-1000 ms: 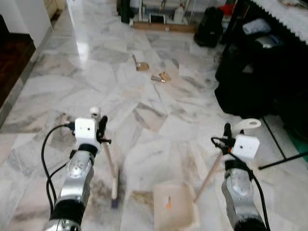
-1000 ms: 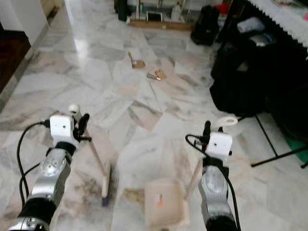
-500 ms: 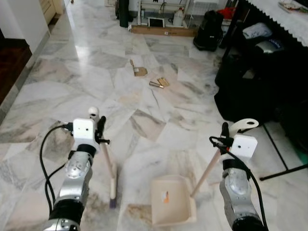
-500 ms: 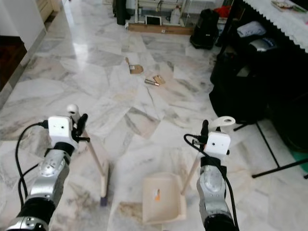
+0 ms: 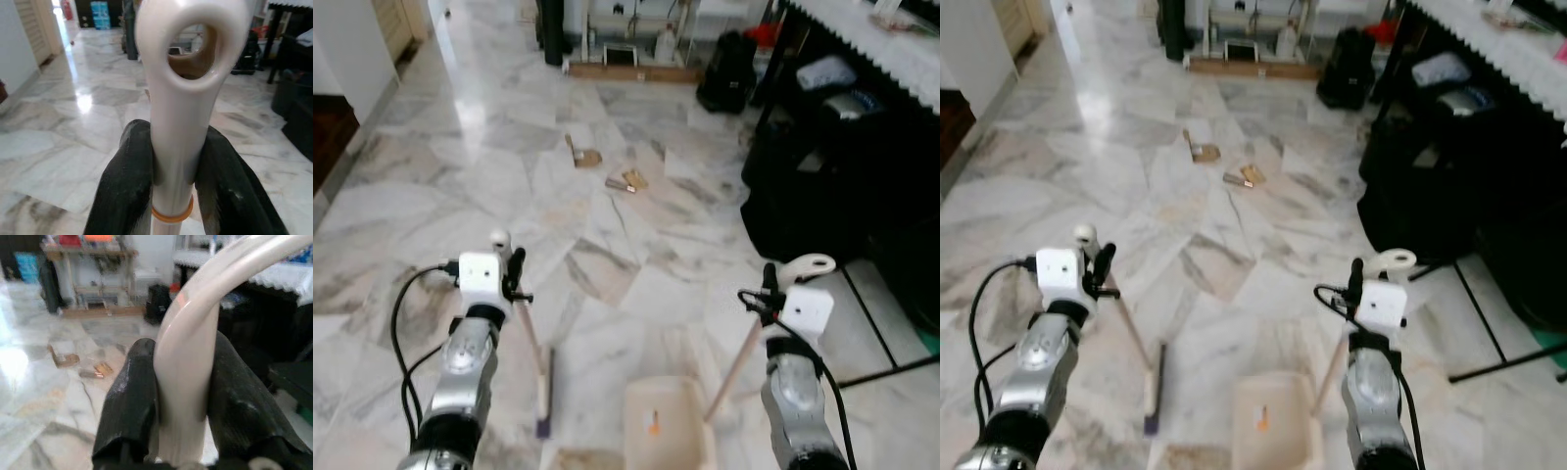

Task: Sweep floor

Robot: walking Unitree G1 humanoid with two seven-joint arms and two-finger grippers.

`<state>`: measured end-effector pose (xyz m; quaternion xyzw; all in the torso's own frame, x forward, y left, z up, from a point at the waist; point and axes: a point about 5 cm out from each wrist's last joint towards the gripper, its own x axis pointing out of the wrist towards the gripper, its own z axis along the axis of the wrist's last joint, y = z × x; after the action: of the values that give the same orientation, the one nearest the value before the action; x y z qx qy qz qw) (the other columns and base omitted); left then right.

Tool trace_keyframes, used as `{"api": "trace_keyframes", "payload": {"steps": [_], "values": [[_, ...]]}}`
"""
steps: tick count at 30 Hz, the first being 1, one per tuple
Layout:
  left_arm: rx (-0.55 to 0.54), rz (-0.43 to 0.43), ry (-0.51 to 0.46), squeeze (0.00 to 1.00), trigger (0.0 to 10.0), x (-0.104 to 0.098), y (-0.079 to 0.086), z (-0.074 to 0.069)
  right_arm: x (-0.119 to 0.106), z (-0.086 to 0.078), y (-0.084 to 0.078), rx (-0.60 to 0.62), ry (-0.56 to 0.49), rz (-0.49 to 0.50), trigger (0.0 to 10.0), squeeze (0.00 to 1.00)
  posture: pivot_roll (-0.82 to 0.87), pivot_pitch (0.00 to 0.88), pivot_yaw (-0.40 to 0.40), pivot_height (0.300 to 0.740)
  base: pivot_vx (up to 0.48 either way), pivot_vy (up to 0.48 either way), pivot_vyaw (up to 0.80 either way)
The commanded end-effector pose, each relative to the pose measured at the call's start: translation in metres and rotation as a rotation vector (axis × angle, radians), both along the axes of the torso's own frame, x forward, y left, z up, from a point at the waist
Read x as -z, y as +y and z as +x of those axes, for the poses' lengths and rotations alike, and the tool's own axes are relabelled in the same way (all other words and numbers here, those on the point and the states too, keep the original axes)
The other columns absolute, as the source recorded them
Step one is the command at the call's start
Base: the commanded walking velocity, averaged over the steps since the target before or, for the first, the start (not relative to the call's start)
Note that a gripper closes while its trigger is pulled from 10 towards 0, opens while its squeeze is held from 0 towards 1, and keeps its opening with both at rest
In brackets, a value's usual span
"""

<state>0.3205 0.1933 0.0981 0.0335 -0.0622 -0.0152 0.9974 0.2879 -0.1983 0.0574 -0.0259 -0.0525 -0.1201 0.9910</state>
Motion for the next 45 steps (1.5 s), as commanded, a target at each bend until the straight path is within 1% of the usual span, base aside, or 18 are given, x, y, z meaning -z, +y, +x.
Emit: {"api": "trace_keyframes", "payload": {"steps": [1,11,16,27,45], "values": [[0.012,-0.008,-0.042,0.0,10.0,-0.007,-0.002,0.002,-0.006,0.002,-0.004,0.005,-0.03,-0.013,10.0,0.0,0.13,0.1,-0.096,0.74,0.322,0.0,0.0],[-0.002,-0.004,-0.032,0.0,10.0,-0.002,0.003,-0.001,0.003,-0.001,0.0,0.005,-0.01,0.005,10.0,0.0,0.13,0.112,-0.096,0.74,0.32,0.0,0.0],[-0.004,-0.005,-0.021,0.0,10.0,0.001,0.003,-0.002,0.005,-0.002,-0.001,0.008,0.001,0.007,10.0,0.0,0.13,0.117,-0.097,0.74,0.312,0.0,0.0],[-0.019,-0.008,0.024,0.0,10.0,0.016,0.006,-0.01,0.013,-0.006,0.002,-0.008,0.031,0.004,10.0,0.0,0.13,0.119,-0.103,0.74,0.303,0.0,0.0],[-0.027,-0.005,0.026,0.0,10.0,0.017,0.008,-0.011,0.014,-0.006,0.002,-0.01,0.03,0.008,10.0,0.0,0.13,0.12,-0.105,0.74,0.299,0.0,0.0]]}}
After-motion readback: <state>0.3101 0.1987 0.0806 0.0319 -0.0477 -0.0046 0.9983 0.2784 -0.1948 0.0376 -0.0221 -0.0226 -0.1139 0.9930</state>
